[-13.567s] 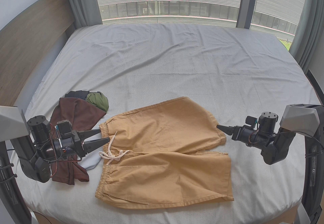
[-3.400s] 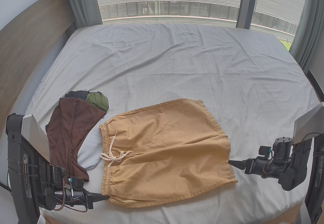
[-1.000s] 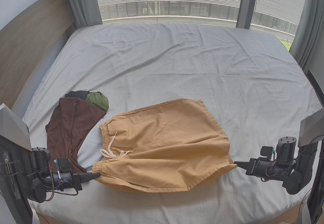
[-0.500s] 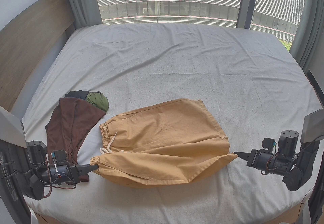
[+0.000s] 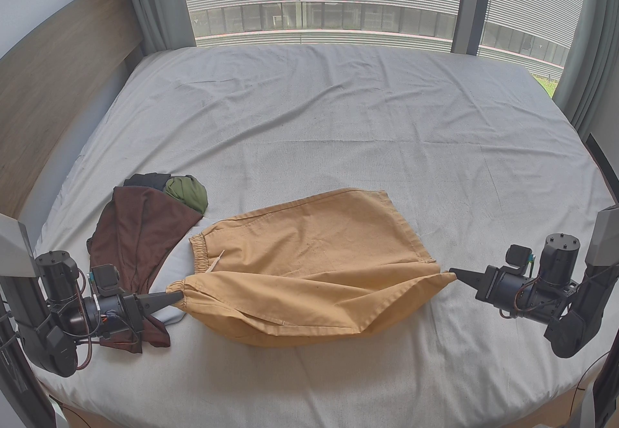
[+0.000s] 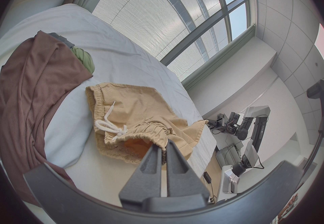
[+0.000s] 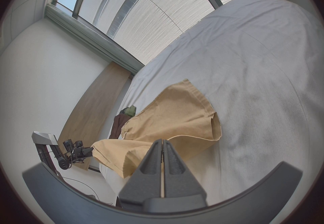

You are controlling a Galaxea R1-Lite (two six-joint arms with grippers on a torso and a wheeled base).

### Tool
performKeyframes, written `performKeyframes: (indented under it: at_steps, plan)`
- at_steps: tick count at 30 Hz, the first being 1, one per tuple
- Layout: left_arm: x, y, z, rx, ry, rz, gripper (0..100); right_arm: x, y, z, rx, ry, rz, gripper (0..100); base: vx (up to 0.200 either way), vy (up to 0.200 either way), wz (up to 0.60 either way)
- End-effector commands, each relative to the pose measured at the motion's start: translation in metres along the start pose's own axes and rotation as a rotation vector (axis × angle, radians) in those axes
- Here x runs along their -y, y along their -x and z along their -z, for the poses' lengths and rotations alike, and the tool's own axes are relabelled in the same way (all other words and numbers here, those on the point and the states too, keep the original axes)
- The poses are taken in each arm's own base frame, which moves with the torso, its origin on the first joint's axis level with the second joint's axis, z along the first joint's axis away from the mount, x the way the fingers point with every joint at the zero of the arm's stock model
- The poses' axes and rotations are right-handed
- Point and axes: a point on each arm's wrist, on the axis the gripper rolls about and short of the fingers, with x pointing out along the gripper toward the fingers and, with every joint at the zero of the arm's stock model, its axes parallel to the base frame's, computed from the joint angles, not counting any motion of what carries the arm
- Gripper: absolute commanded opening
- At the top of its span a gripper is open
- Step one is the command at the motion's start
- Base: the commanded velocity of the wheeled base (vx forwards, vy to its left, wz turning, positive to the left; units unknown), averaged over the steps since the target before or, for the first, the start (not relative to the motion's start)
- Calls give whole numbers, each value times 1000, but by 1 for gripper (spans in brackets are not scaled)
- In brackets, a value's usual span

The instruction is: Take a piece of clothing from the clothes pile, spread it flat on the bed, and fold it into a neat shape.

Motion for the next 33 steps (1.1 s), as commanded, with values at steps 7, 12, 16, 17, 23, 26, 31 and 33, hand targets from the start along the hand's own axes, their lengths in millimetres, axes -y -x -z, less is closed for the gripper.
performKeyframes:
  at_steps: [7, 12, 16, 17, 23, 26, 31, 33]
  plan:
    - [3, -9, -23, 57, -52, 35, 0, -14, -8, -28, 83, 38, -58, 0, 0, 0, 0]
    - [9, -7, -28, 72, -24, 48, 0, -20, -9, -39, 105, 31, -72, 0, 0, 0, 0]
    - [19, -4, -40, 106, -8, 70, 0, -25, -11, -50, 118, 36, -78, 0, 0, 0, 0]
    - [21, -4, -42, 109, -6, 75, 0, -25, -12, -51, 120, 36, -79, 0, 0, 0, 0]
    - [20, -6, -48, 128, -14, 73, 0, -25, -15, -60, 131, 38, -75, 0, 0, 0, 0]
    - [18, -6, -49, 132, -14, 70, 0, -28, -12, -60, 133, 39, -79, 0, 0, 0, 0]
    - [15, -7, -48, 133, -7, 59, 0, -39, -1, -61, 145, 52, -99, 0, 0, 0, 0]
    - [13, -8, -49, 141, -6, 44, 0, -42, 3, -60, 135, 49, -98, 0, 0, 0, 0]
